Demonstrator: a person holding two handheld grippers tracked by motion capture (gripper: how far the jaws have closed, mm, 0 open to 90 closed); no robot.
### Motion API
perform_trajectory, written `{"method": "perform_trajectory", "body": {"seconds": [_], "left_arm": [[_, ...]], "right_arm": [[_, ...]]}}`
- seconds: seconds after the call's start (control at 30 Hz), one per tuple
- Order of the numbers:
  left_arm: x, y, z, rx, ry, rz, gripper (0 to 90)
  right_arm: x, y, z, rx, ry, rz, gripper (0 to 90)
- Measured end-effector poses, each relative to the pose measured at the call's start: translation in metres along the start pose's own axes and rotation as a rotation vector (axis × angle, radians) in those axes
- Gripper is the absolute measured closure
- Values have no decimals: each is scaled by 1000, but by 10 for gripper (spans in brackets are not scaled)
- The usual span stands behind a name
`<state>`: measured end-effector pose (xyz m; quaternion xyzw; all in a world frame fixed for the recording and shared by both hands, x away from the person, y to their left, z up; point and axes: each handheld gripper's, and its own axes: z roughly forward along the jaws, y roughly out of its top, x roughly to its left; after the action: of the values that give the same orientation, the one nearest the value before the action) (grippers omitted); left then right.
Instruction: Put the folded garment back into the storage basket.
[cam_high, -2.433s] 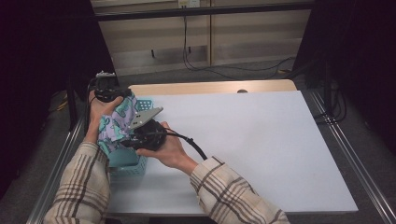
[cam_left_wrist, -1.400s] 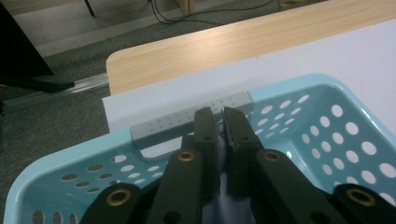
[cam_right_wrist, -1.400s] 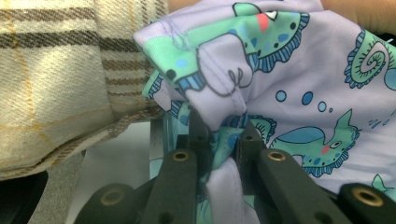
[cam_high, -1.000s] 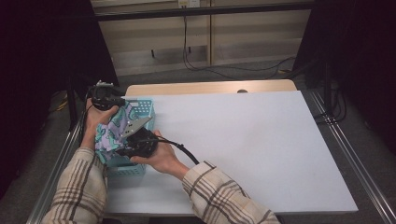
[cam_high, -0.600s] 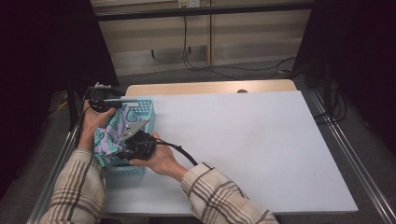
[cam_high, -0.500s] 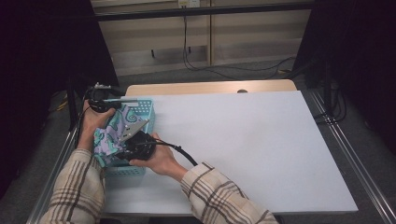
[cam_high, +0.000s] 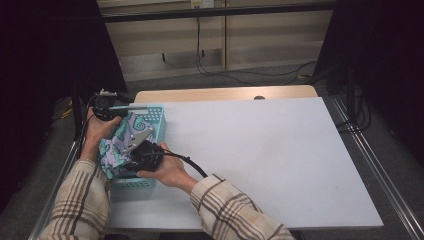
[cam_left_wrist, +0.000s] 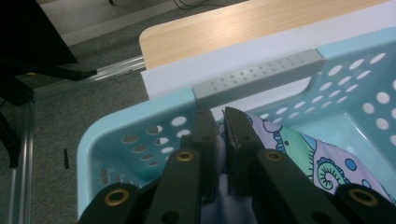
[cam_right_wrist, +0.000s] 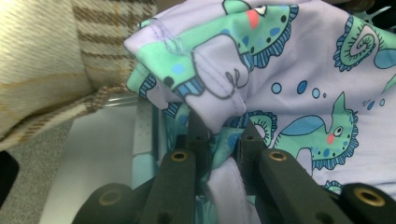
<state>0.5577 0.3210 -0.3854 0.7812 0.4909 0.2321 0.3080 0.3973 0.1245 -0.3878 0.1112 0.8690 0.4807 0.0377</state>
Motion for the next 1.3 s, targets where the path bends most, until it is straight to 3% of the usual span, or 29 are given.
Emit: {"method": "perform_trajectory", "body": {"seconds": [0.07,0.1,0.2,0.23,0.27,0.3,0.37,0.5,0.7,0.83,0.97,1.0,1.03,1.07,1.1,1.13,1.2,1.27,1.3], "left_arm": [[2,-1,1,-9,-3,-1,836],[3,-1,0,12,-21,3,836],[4,-4,2,-16,-21,-4,834],[6,-5,1,6,-24,6,833],[7,-7,1,6,-30,-10,830],[7,-9,3,-19,-13,-15,827],[10,-10,1,16,-44,-7,818],[13,-16,1,-14,-56,-47,797],[10,-15,-1,-39,-44,-32,728],[11,-12,-9,-51,-30,-38,635],[10,-12,-17,-61,-27,-44,469],[10,-13,-20,-71,-21,-51,394],[10,-13,-22,-84,-15,-57,394],[10,-14,-25,-90,-24,-66,341],[12,-14,-27,-107,-11,-53,341],[10,-15,-29,-114,-16,-68,314],[12,-16,-33,-134,-6,-42,260],[11,-16,-36,-163,-17,-60,222],[11,-17,-39,-153,-14,-52,177]], "right_arm": [[-2,0,3,16,0,0,811],[-2,0,3,16,0,0,811],[-3,-2,7,29,1,4,811],[-3,-3,8,28,3,2,810],[-4,-3,9,27,2,12,811],[-4,-3,10,29,4,7,810],[-4,-3,12,34,3,14,810],[-5,0,16,41,2,11,803],[-5,1,19,51,15,11,746],[-4,1,22,53,11,12,669],[-2,2,22,64,5,9,527],[-3,2,19,63,7,4,468],[-3,2,19,63,7,4,468],[-6,2,14,51,5,16,374],[-6,2,14,51,5,16,374],[-8,1,11,42,8,35,346],[-11,-2,4,16,-8,36,280],[-13,-5,-2,0,-19,52,230],[-15,-6,-7,-8,-39,67,193]]}}
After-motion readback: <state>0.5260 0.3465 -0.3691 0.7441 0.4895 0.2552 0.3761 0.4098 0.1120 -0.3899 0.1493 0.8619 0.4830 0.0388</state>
